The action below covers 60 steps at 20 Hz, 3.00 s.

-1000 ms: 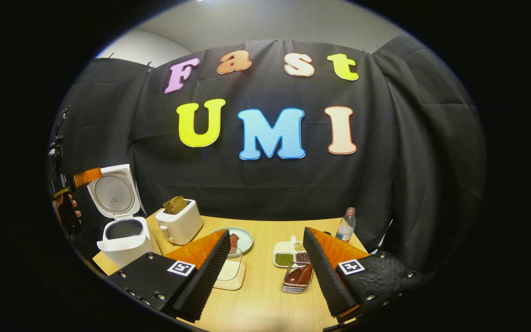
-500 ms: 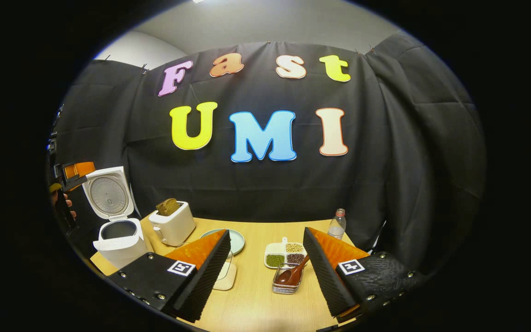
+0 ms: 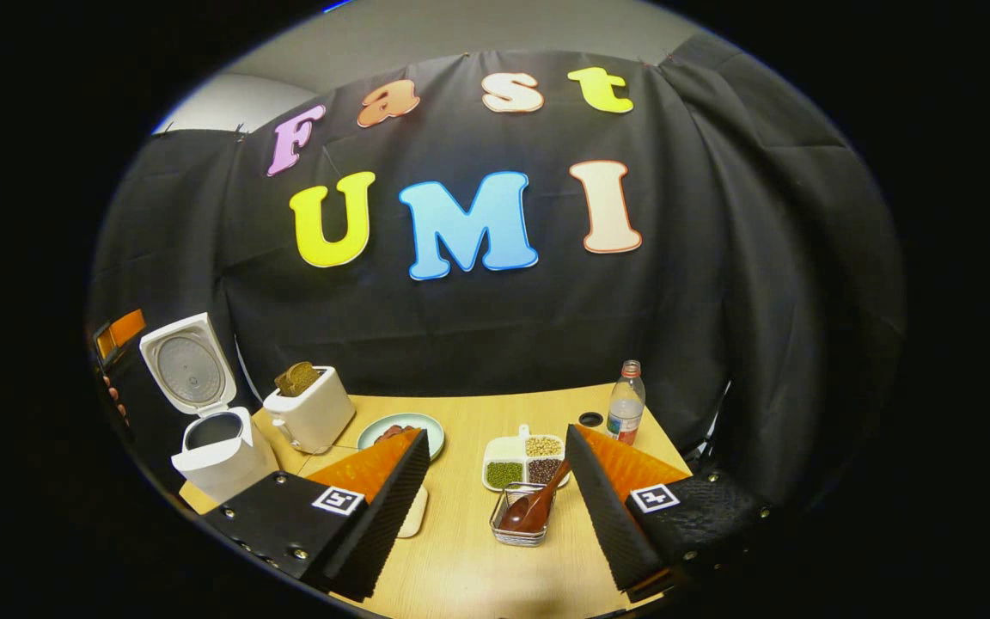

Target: Close the left gripper, press the button to open the rice cooker; take a wooden spoon from the chopstick holder with the right hand, scoop a spoonful of rice and pour it into the rice cooker, then put the wooden spoon back into the chopstick holder.

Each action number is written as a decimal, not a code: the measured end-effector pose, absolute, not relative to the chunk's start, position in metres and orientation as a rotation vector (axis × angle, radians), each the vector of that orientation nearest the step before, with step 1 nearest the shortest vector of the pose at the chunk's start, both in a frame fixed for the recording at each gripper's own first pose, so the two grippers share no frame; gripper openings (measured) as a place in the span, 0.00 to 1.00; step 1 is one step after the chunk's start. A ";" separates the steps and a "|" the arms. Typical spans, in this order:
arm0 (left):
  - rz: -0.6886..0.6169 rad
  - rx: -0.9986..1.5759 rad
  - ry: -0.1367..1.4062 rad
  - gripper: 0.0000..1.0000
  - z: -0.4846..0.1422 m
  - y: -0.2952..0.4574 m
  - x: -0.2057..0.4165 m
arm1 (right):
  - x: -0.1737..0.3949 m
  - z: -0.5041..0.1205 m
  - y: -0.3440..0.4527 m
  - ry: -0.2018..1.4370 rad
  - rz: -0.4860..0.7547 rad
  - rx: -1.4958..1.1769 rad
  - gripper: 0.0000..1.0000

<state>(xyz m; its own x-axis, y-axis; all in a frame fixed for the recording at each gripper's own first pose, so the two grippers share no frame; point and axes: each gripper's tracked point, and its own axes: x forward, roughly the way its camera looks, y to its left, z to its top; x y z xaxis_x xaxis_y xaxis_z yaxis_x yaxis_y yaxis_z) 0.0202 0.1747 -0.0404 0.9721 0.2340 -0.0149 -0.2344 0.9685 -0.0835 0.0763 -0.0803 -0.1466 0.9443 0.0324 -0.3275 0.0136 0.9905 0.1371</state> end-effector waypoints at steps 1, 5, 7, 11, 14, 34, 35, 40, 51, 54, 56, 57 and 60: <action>0.234 -0.087 0.015 0.95 -0.043 0.169 0.020 | 0.083 -0.155 -0.087 0.356 -0.002 0.155 0.97; 0.239 -0.083 0.062 0.95 -0.058 0.158 0.016 | 0.105 -0.176 -0.119 0.399 -0.086 0.194 0.97; 0.246 -0.071 0.085 0.96 -0.066 0.153 0.017 | 0.117 -0.193 -0.126 0.430 -0.095 0.227 0.96; 0.254 -0.053 0.129 0.96 -0.078 0.142 0.024 | 0.142 -0.238 -0.141 0.521 -0.128 0.281 0.97; 0.265 -0.056 0.147 0.96 -0.082 0.135 0.028 | 0.158 -0.270 -0.148 0.585 -0.141 0.335 0.97; 0.229 -0.027 0.243 0.95 -0.105 0.090 0.026 | 0.196 -0.312 -0.124 0.638 -0.009 0.506 0.16; 0.214 -0.029 0.242 0.95 -0.104 0.090 0.029 | 0.196 -0.308 -0.119 0.630 -0.002 0.490 0.09; 0.182 0.001 0.190 0.96 -0.093 0.101 0.032 | 0.185 -0.270 -0.116 0.535 -0.051 0.484 0.09; 0.030 0.065 0.079 0.96 -0.072 0.108 0.010 | 0.151 -0.145 -0.050 0.359 0.002 0.475 0.08; 0.034 0.044 0.086 0.95 -0.077 0.123 0.003 | 0.156 -0.132 -0.001 0.350 0.088 0.437 0.09; 0.050 0.057 0.092 0.96 -0.080 0.136 -0.004 | 0.164 -0.135 0.033 0.351 0.130 0.407 0.08; 0.072 0.073 0.090 0.96 -0.080 0.147 -0.008 | 0.168 -0.139 0.048 0.357 0.148 0.395 0.08; 0.088 0.084 0.085 0.95 -0.080 0.163 -0.015 | 0.180 -0.156 0.087 0.371 0.178 0.364 0.08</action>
<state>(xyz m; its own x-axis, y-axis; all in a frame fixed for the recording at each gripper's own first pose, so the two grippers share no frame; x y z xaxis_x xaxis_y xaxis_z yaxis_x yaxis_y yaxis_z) -0.0148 0.1629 -0.0804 0.9925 0.0916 -0.0813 -0.0844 0.9926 0.0875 0.1795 0.0874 -0.1559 0.9173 0.2355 -0.3211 -0.1037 0.9198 0.3784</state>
